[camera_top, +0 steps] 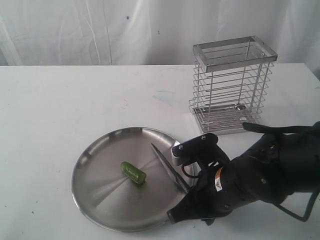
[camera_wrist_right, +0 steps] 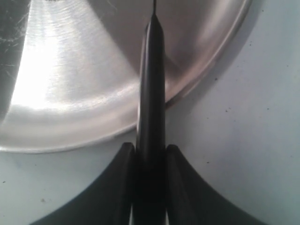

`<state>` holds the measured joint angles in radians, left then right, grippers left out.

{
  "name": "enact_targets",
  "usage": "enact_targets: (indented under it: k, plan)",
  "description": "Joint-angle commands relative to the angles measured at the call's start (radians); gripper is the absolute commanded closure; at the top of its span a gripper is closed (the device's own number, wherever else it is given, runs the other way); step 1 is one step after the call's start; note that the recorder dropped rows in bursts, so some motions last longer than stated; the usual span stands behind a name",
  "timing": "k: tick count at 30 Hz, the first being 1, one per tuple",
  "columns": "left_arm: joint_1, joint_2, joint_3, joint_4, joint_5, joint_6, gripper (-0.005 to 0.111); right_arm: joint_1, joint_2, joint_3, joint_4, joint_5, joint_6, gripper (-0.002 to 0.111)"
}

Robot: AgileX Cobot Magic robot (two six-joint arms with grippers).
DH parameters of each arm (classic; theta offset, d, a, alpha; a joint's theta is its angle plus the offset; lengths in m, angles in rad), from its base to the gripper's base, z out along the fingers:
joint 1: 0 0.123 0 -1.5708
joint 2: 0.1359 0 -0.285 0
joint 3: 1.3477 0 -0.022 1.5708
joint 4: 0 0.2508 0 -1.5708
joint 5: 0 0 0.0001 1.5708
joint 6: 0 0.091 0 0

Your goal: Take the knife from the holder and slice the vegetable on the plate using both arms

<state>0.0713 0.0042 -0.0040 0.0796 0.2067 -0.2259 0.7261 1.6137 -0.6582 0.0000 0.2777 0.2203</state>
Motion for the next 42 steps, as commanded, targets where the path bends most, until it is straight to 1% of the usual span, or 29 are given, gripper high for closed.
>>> enact_targets:
  k: [1, 5, 9, 13, 17, 20, 24, 26, 28, 30, 33, 34, 35, 36, 37, 38, 39, 40, 41, 42]
  plan:
    - [-0.003, -0.004, 0.004, 0.004, 0.003, -0.002, 0.107, -0.009, 0.004, -0.007, 0.006, 0.037, -0.015, 0.108]
    - [-0.003, -0.004, 0.004, 0.004, 0.003, -0.002, 0.107, -0.009, -0.003, -0.04, 0.006, 0.06, -0.008, 0.108]
    - [-0.003, -0.004, 0.004, 0.004, 0.003, -0.002, 0.107, -0.009, -0.057, -0.095, 0.0, 0.104, 0.044, 0.108]
    - [-0.003, -0.004, 0.004, 0.004, 0.003, -0.002, 0.107, -0.009, -0.094, -0.109, 0.0, 0.125, 0.075, 0.108]
    - [-0.003, -0.004, 0.004, 0.004, 0.003, -0.002, 0.107, -0.009, -0.157, -0.111, -0.028, 0.179, 0.072, 0.108]
    - [-0.003, -0.004, 0.004, 0.004, 0.003, -0.002, 0.107, -0.009, -0.202, -0.111, -0.107, 0.281, 0.072, 0.108]
    - [-0.003, -0.004, 0.004, 0.004, 0.003, -0.002, 0.107, -0.009, -0.242, -0.109, -0.109, 0.344, 0.067, 0.108]
    - [-0.003, -0.004, 0.004, -0.124, -0.037, -0.098, 0.107, -0.009, -0.251, -0.109, -0.105, 0.347, 0.067, 0.108]
    - [-0.003, -0.004, 0.004, -0.351, -0.086, -0.244, 0.107, -0.011, -0.255, -0.109, -0.105, 0.338, 0.067, 0.108]
    - [-0.003, -0.004, 0.004, -0.539, -0.15, -0.297, 0.107, -0.011, -0.255, -0.122, -0.105, 0.329, 0.067, 0.108]
    - [-0.003, -0.004, 0.004, -0.563, -0.194, -0.297, 0.107, -0.031, -0.255, -0.144, -0.105, 0.331, 0.072, 0.108]
    - [-0.003, -0.004, 0.004, -0.561, -0.232, -0.29, 0.107, -0.043, -0.255, -0.154, -0.105, 0.331, 0.072, 0.108]
    - [-0.001, -0.004, 0.004, -0.561, -0.437, -0.242, 0.107, -0.068, -0.255, -0.169, -0.087, 0.332, 0.072, 0.108]
    - [-0.001, -0.004, 0.004, -0.578, -0.58, -0.216, 0.107, -0.083, -0.255, -0.177, -0.07, 0.337, 0.072, 0.108]
    - [-0.001, -0.004, 0.004, -0.61, -0.823, -0.179, 0.107, -0.097, -0.255, -0.182, -0.05, 0.347, 0.072, 0.108]
    - [-0.001, 0.007, 0.004, -0.675, -0.968, -0.139, 0.107, -0.107, -0.255, -0.19, -0.036, 0.36, 0.062, 0.108]
    - [-0.001, 0.026, -0.012, -0.75, -1.068, -0.072, 0.107, -0.118, -0.255, -0.192, -0.025, 0.369, 0.046, 0.108]
    - [-0.003, 0.054, -0.057, -0.838, -1.124, -0.003, 0.107, -0.122, -0.255, -0.194, -0.015, 0.373, 0.02, 0.108]
    - [-0.003, 0.085, -0.108, -0.892, -1.123, 0.071, 0.107, -0.127, -0.255, -0.194, -0.008, 0.373, 0.004, 0.108]
    - [-0.003, 0.117, -0.158, -0.9, -1.091, 0.131, 0.107, -0.13, -0.255, -0.194, 0.005, 0.371, -0.006, 0.108]
